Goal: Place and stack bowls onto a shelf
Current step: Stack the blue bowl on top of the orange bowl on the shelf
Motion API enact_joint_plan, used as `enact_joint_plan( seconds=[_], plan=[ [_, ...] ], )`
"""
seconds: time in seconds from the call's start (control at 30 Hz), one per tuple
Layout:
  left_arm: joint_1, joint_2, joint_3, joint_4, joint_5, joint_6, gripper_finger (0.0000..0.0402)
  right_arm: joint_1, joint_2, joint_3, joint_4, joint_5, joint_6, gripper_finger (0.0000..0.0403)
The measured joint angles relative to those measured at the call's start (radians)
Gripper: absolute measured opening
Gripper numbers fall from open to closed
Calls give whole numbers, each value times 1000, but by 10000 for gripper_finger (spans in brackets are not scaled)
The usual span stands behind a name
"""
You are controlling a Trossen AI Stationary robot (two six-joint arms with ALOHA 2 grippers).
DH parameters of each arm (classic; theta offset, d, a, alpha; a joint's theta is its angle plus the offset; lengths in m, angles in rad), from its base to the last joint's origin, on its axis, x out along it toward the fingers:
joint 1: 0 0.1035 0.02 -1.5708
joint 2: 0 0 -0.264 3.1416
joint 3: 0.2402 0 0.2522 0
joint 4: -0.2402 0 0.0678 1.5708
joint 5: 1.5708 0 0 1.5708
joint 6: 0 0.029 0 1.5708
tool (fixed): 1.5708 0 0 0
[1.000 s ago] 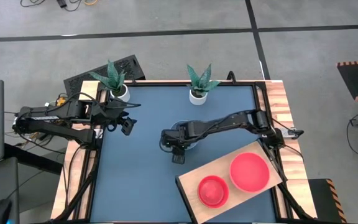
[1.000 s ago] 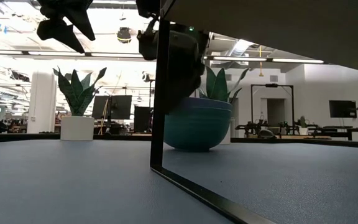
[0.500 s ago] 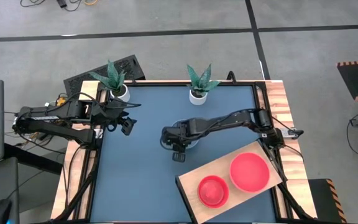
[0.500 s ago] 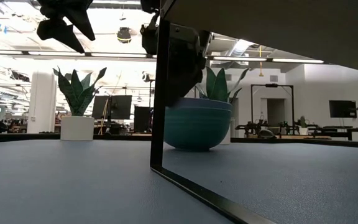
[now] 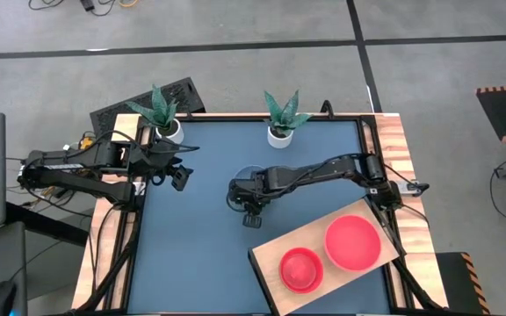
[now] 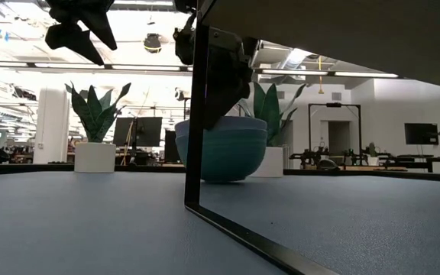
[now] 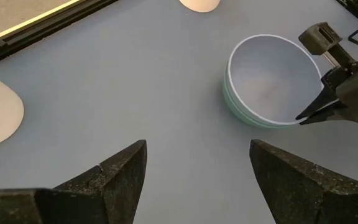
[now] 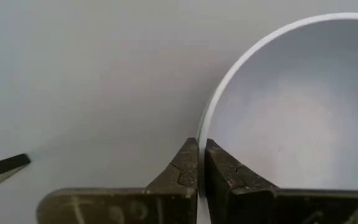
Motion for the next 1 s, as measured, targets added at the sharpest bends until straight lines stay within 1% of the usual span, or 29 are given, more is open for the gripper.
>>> enact_joint_plan(
  seconds=[0.1, 0.27, 0.5, 0.67, 0.77, 0.87, 1.0],
  plan=[
    [0, 0, 0, 0, 0, 0, 269, 4, -22, -2, -12, 2, 5, 28],
    [0, 0, 0, 0, -2, 0, 269, 11, -96, -3, -29, 39, 41, 28],
    [0, 0, 0, 0, -8, 1, 269, 17, -217, -3, -40, 137, 85, 28],
    [0, 0, 0, 0, -8, 7, 269, 18, -246, -2, -69, 146, 104, 28],
    [0, 0, 0, 0, -8, 9, 269, 39, -284, -3, -67, 168, 120, 28],
    [0, 0, 0, 0, -8, 9, 269, 79, -372, -1, -76, 193, 171, 28],
    [0, 0, 0, 0, -8, 19, 269, 170, -497, -1, -132, 227, 260, 28]
  ],
)
